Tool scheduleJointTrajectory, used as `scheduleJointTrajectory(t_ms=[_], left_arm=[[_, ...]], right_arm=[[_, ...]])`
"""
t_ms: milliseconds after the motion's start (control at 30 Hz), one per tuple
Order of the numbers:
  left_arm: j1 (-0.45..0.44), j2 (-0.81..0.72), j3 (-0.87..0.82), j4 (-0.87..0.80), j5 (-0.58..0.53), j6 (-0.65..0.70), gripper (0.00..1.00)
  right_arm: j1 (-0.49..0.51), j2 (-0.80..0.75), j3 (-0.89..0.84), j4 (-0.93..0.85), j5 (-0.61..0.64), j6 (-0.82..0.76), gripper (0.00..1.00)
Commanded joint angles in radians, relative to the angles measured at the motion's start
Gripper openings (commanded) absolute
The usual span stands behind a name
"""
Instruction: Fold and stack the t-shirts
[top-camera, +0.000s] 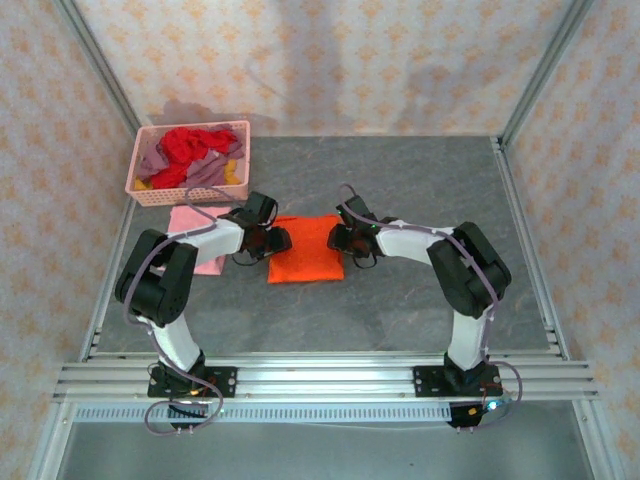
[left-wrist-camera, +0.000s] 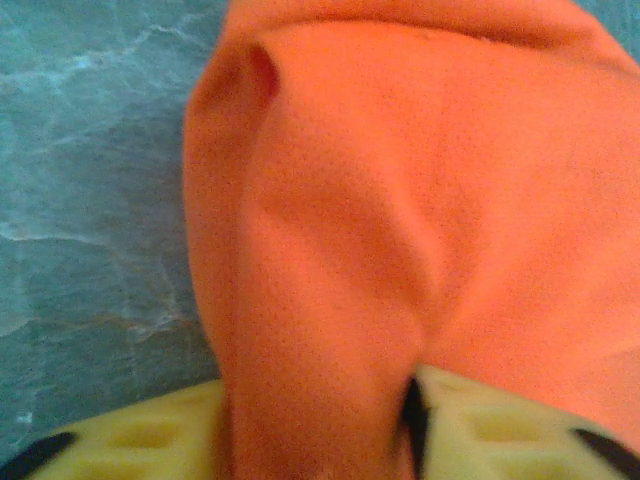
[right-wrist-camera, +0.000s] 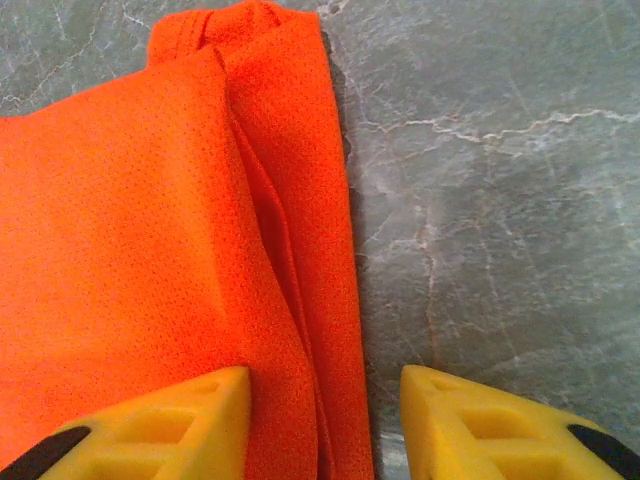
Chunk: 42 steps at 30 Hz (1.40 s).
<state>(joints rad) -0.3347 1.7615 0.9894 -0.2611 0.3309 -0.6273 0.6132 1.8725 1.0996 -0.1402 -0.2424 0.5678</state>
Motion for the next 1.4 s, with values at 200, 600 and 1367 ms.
scheduleJointTrajectory(t_ms=[200, 600, 1367], left_arm=[[-0.021, 0.025, -0.006, 0.022, -0.002, -0.022, 0.32], [-0.021, -0.025, 0.073, -0.139, -0.182, 0.148, 0.0], [0.01, -0.09, 0.34, -0.532, -0.731, 0.487, 0.0]], right_arm=[[-0.003, 0.048, -0.022, 0.074, -0.085, 0.059, 0.43], [0.002, -0.065, -0.1, 0.188, -0.119, -0.016, 0.46], [0.183, -0.218, -0.172, 0.527, -0.313, -0.473, 0.77]])
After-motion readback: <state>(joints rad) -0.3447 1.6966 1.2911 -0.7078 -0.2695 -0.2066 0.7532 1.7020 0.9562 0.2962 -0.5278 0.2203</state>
